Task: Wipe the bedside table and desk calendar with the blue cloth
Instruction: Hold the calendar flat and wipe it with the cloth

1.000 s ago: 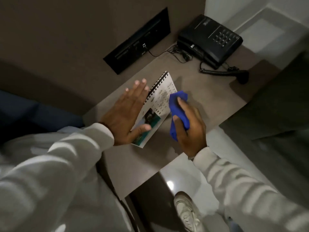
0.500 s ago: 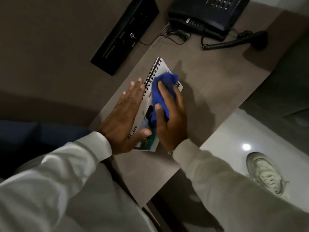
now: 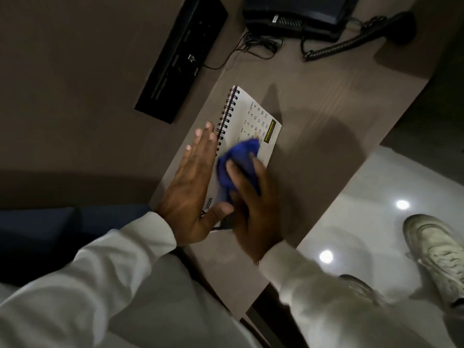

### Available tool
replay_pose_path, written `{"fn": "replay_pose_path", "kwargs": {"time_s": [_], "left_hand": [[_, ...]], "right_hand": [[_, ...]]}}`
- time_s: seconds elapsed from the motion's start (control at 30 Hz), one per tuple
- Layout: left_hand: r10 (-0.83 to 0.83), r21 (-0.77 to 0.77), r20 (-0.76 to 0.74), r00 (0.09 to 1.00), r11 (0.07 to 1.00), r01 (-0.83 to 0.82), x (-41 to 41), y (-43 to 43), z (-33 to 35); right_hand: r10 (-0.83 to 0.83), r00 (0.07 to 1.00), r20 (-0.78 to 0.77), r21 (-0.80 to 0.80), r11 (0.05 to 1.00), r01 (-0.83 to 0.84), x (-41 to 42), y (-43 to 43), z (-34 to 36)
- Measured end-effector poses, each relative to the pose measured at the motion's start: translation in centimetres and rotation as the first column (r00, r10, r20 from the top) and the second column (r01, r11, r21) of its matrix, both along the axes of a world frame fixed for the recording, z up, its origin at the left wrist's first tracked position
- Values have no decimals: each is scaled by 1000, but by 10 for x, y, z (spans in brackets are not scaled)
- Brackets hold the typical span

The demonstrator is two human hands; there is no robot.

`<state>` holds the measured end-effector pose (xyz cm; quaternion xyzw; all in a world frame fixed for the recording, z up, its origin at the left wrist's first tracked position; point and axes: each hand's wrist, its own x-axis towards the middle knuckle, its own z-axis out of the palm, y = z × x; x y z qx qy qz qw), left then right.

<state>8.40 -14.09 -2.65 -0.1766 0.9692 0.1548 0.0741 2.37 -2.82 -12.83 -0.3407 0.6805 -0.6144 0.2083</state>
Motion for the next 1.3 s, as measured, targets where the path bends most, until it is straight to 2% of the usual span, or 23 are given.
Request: {"fn": "replay_pose_path", "kwargs": {"time_s": [0.13,0.27,0.57,0.73,0.83,0.93,1.1,1.3], "left_hand": [[-3,-13,-1,1000,1000,3,0,0,-1],[-3,-19,6,1000,1000,4,-1,0,0],[-6,-35,-21,1000,999,6,-1,3,1],[-21,-36,-1,1000,999,21,-2,2,2],[-30,-54,5,1000,998,30,-1,2,3],[-27,-62,8,1000,998,28,-2,3,3],[-14,-70,34,999,997,16,-4,6,6],[-22,-85,50,999,996,26,-4,5,5]], "right_hand": [[-157,986,51,74,985,153,-58,-32,8],[-113,983,146,42,993,108,-64,-34,6],[96,995,-12,35,995,-96,57,36,-3],[-19,1000,18,-29,999,19,29,12,-2],[-59,998,-4,11,998,59,-11,-16,-1],[-129,988,88,95,988,121,-31,-31,1],[-193,954,230,207,967,146,-3,-13,-5],[-144,962,232,151,982,110,37,20,4]]}}
